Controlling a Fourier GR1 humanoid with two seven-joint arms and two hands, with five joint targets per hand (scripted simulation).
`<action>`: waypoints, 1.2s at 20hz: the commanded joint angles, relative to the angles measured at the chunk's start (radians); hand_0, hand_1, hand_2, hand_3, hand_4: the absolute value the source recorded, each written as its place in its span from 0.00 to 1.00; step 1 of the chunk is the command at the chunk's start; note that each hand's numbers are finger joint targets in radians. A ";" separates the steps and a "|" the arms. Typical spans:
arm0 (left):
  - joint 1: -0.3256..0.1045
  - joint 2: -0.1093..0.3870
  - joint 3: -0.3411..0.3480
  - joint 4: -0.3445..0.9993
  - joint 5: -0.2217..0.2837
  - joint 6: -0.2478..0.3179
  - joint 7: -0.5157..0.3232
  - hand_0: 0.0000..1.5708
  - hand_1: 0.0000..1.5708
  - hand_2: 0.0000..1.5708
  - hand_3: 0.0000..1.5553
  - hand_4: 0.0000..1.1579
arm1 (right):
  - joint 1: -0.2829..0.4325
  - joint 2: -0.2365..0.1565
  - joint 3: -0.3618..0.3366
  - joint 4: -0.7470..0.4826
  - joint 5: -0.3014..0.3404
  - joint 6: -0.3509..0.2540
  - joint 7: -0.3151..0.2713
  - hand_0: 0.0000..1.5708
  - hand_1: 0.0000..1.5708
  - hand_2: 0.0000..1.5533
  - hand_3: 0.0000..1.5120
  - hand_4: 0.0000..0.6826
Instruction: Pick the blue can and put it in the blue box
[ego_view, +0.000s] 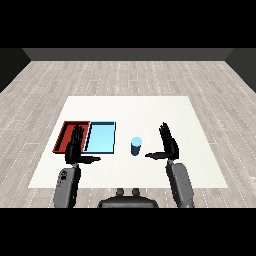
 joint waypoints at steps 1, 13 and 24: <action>-0.012 -0.013 -0.001 0.043 -0.003 -0.008 -0.059 0.00 0.00 0.00 0.00 0.00 | -0.058 -0.020 -0.054 0.103 -0.044 0.048 -0.037 0.00 0.00 0.00 0.00 0.00; -0.003 -0.008 0.015 0.012 0.023 -0.027 -0.043 0.00 0.00 0.00 0.00 0.00 | 0.011 0.019 0.027 0.047 -0.077 0.019 -0.034 0.00 0.00 0.00 0.00 0.00; -0.097 -0.024 0.024 0.116 -0.025 0.033 -0.064 0.00 0.00 0.00 0.00 0.00 | -0.091 0.020 0.214 0.253 -0.205 -0.187 -0.135 0.00 0.00 0.00 0.00 0.00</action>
